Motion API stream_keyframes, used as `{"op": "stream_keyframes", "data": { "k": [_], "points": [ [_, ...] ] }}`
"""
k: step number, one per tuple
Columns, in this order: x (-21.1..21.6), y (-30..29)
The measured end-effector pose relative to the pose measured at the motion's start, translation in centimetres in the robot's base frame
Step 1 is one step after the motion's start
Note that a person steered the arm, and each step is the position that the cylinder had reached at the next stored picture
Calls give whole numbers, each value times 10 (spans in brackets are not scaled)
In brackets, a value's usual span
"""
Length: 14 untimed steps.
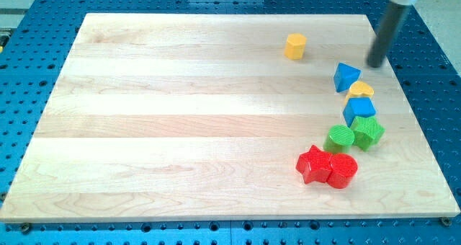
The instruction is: Place the red circle and green circle below the green star
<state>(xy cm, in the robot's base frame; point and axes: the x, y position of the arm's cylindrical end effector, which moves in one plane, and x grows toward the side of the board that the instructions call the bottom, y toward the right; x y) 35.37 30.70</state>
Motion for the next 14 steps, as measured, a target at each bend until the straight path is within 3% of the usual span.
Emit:
{"op": "stream_keyframes", "data": {
  "k": [1,3,4,5,8,9,11,13,14],
  "points": [
    [78,21],
    [188,8],
    [238,-77],
    [262,-173],
    [223,-236],
    [203,-190],
    [198,-209],
    [129,-208],
    [129,-159]
  ]
}}
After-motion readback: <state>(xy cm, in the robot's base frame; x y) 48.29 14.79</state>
